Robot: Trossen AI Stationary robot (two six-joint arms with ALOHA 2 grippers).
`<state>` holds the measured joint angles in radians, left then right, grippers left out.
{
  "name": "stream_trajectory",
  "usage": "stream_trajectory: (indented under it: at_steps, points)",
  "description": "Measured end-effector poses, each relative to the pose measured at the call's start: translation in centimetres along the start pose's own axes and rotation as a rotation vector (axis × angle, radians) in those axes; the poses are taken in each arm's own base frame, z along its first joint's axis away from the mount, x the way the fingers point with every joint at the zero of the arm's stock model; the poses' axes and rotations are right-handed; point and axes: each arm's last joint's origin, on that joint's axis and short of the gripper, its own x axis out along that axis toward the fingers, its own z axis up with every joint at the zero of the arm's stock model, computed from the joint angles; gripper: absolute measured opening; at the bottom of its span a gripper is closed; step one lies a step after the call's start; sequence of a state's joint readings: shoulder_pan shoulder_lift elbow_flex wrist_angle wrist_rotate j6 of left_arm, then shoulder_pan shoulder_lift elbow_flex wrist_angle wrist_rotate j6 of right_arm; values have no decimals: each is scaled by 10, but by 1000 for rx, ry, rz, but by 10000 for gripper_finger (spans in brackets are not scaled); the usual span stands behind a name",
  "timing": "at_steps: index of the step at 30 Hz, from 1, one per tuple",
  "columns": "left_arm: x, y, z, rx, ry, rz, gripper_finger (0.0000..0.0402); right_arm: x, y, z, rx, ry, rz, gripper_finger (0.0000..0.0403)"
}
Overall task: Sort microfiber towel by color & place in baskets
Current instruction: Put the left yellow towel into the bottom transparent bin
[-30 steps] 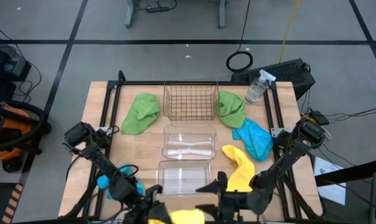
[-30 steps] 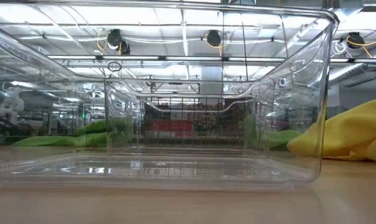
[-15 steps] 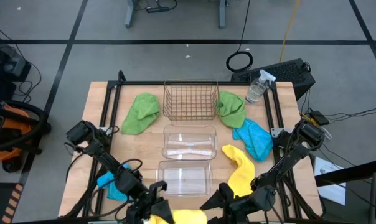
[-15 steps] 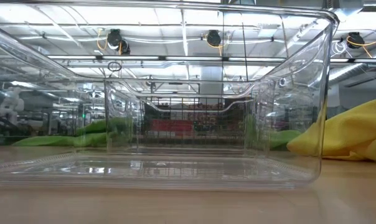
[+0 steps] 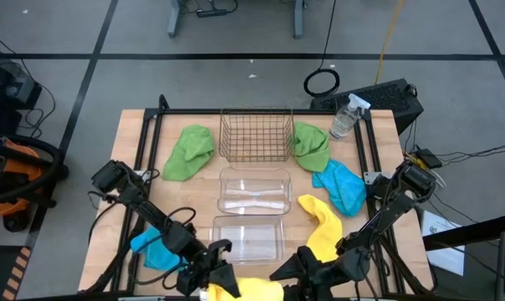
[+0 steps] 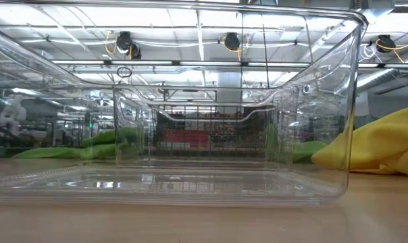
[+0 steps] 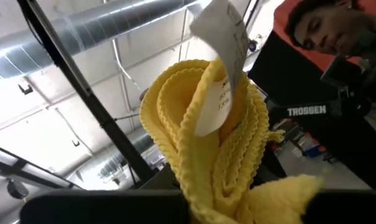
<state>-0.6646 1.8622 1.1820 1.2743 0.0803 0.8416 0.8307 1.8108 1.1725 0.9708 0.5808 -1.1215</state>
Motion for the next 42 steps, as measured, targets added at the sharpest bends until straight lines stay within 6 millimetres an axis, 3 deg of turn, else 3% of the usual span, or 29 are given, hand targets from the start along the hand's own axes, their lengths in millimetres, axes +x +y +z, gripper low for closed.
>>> stream_trajectory:
  at_steps: [8,21,32,36,42]
  points:
    - [-1,8,-10,-16,22,9,38,0,-5,1,-116,4,-49,375]
    - [-2,10,-14,-4,37,4,38,4,-6,-4,-88,-10,-37,294]
    - [-2,10,-18,-12,67,-10,38,5,-6,-5,-59,-42,-16,278]
    - [-2,9,-18,-29,73,-13,38,5,-6,-5,-51,-42,-16,218]
    - [-2,8,-20,-32,107,-7,38,5,-6,-6,-34,1,-30,78]
